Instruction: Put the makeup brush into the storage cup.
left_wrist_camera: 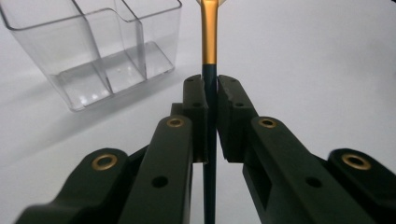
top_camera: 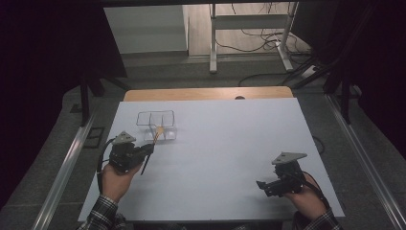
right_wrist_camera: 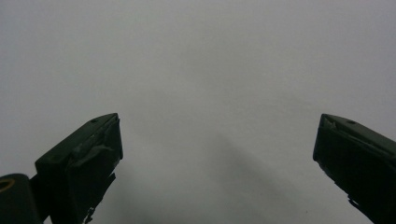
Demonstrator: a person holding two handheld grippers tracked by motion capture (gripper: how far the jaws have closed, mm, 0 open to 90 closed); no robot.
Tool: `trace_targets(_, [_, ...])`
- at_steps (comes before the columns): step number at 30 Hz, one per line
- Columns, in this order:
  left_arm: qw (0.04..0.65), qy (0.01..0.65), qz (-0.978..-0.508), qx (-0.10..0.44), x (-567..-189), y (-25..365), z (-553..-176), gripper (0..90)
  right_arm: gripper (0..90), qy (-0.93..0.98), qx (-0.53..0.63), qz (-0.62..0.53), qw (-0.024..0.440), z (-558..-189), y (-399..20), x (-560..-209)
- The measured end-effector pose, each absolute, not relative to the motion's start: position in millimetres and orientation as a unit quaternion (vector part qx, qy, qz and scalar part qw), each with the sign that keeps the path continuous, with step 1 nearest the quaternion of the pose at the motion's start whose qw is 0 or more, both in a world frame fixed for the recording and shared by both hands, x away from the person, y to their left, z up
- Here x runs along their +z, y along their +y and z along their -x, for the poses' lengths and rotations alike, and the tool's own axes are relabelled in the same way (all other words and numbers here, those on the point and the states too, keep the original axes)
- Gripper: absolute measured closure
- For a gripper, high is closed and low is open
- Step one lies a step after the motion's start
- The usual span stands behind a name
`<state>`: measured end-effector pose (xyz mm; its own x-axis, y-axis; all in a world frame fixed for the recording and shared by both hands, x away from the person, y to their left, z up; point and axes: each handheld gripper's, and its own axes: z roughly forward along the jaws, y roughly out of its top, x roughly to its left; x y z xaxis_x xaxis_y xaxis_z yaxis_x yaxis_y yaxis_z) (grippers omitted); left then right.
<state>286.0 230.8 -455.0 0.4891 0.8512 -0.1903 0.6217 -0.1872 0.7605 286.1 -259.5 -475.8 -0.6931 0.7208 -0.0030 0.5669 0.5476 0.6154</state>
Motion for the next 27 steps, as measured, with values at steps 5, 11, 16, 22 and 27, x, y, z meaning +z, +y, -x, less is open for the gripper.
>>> trace_targets(5, [0.421, 0.489, -0.75, 0.146, -454, 234, -287, 83.7, 1.4, 0.87, 0.298, -0.37, 0.129, -286, -259, -476])
trace_targets(11, [0.429, 0.493, -0.741, 0.157, -452, 237, -290, 83.6, 1.4, 0.87, 0.299, -0.372, 0.128, -286, -259, -476])
trace_targets(16, [0.439, 0.498, -0.732, 0.157, -452, 239, -293, 83.6, 1.4, 0.87, 0.298, -0.371, 0.128, -287, -259, -476])
trace_targets(22, [0.439, 0.498, -0.729, 0.167, -450, 238, -297, 83.6, 1.4, 0.87, 0.298, -0.371, 0.128, -287, -259, -476])
trace_targets(27, [0.439, 0.497, -0.727, 0.18, -448, 239, -300, 83.6, 1.4, 0.87, 0.297, -0.371, 0.128, -287, -259, -476])
